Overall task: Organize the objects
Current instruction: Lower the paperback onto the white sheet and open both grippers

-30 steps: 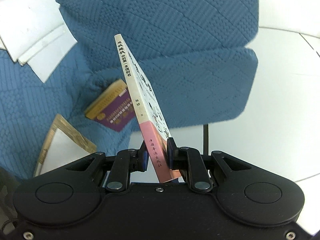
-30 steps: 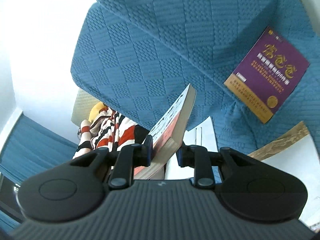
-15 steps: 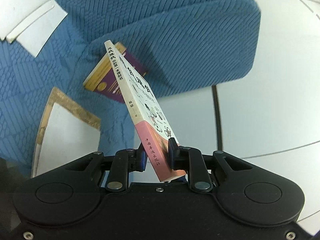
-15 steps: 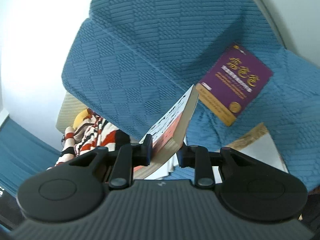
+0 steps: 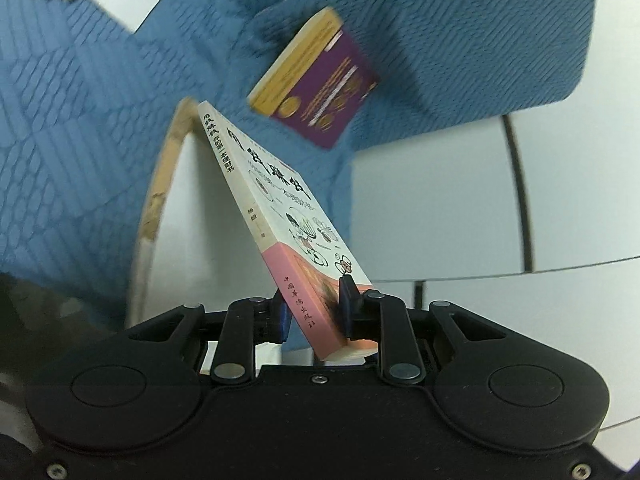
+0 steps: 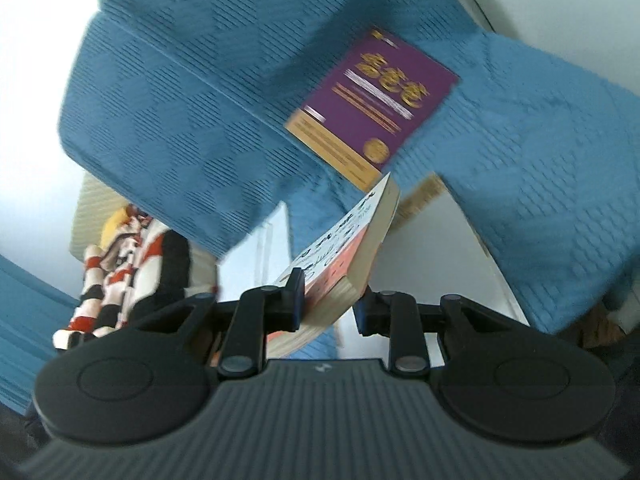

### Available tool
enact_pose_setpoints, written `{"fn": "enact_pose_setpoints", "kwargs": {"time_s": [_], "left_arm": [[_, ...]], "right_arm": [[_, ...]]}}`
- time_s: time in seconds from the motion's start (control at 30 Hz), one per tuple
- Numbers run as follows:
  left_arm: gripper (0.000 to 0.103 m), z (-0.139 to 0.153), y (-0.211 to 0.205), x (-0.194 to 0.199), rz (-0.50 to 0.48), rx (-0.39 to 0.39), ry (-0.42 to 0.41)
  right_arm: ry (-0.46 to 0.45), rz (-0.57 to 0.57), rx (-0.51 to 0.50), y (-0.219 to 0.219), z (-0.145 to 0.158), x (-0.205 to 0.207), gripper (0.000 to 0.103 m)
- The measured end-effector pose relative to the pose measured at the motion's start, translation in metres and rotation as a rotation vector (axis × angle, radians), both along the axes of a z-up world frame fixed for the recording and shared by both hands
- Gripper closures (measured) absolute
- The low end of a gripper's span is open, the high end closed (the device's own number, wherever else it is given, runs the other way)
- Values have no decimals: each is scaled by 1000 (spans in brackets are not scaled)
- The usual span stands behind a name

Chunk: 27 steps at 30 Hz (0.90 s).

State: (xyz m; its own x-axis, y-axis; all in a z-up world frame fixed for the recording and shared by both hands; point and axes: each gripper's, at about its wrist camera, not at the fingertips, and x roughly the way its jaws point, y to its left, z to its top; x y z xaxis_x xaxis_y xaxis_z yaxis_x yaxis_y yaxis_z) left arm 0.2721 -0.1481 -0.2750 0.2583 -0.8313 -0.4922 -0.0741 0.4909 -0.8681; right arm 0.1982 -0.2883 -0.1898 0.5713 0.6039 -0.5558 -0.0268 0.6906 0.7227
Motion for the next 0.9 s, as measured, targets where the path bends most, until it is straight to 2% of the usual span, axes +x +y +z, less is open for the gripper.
{"fn": "enact_pose_setpoints", "kwargs": {"time_s": [0.3, 0.5, 0.7, 0.8, 0.87, 0.9], "left_arm": [[79, -24, -10, -12, -44, 89, -1], [74, -51, -12, -21, -56, 160, 69], [71, -52, -16, -23, -71, 208, 64], [64, -45, -19, -21, -73, 254, 67], [50, -37, -21, -22, -83, 289, 45], [47, -32, -22, -23, -84, 317, 31]], "right_arm": [[62, -11, -1, -8, -34, -10, 75], [141, 6, -16, -9, -61, -17, 75], [185, -4, 0, -13, -73, -20, 70], [200, -2, -16, -14, -70, -20, 64], [216, 4, -65, -13, -65, -19, 62], [225, 12, -103, -12, -62, -20, 61]]}}
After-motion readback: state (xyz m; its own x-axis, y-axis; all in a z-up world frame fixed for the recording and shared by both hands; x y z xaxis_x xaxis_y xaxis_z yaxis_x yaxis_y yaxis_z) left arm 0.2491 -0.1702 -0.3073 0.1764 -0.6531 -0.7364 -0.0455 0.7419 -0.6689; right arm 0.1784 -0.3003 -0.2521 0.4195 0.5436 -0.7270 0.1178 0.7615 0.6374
